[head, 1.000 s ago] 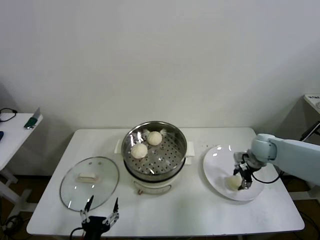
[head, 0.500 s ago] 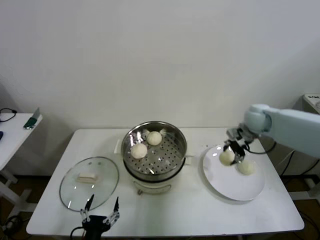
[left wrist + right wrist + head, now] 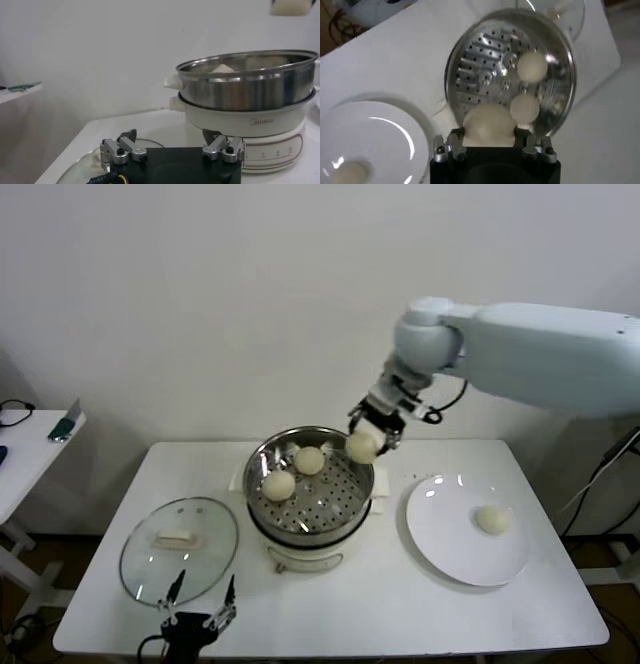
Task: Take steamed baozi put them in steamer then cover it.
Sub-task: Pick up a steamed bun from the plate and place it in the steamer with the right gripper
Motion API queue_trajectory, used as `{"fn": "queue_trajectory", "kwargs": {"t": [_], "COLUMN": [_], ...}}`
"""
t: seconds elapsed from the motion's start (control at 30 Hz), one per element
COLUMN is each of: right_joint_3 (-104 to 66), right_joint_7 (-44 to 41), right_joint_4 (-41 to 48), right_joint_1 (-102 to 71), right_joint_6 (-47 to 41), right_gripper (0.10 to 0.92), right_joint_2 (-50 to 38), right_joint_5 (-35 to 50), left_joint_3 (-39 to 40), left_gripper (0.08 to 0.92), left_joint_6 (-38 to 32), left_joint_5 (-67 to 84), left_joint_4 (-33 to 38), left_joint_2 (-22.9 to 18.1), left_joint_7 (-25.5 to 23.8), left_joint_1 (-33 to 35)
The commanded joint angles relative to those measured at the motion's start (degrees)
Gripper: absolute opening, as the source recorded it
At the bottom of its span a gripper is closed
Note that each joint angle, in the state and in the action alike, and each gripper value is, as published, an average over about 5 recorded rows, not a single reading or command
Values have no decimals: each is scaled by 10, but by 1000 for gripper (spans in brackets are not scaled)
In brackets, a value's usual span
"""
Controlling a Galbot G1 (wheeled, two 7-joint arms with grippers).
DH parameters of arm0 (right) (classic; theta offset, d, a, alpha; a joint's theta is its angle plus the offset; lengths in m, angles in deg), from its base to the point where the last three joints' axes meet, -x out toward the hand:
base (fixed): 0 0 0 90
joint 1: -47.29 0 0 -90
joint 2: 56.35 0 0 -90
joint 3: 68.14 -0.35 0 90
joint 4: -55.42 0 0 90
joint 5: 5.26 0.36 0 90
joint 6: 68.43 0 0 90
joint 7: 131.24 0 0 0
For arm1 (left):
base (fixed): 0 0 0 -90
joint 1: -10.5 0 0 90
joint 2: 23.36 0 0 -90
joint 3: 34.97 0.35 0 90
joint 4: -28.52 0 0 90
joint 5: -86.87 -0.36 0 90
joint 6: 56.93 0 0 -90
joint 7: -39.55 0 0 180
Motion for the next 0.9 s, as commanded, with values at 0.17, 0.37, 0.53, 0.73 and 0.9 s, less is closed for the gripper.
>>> {"fn": "queue_trajectory", "kwargs": {"t": [0.17,0.37,0.53,0.73,0.9], "right_joint_3": [-6,0,7,5,4], "right_joint_7": [51,62,65,80,92], "right_joint_4": [-24,-1,22,43,46], "right_joint_1": [-83,-135,-157,-178,-177], "right_joint_6": [65,72,76,76,77], "right_gripper": [670,670,670,670,686], "right_joint_2": [136,140,139,141,135], "right_joint_5": [-122,-163,-183,-196,-197], "left_joint_3": [-6,-4,-4,-5,-4], "left_gripper": [823,823,823,823,823], "left_joint_6": [0,0,0,-1,-1], "left_joint_5": [3,3,2,3,3], "left_joint_4": [3,0,-1,-1,0], "left_joint_2": [4,3,1,1,0], "left_joint_7": [1,1,1,3,3], "left_joint_1": [2,0,0,1,1]}}
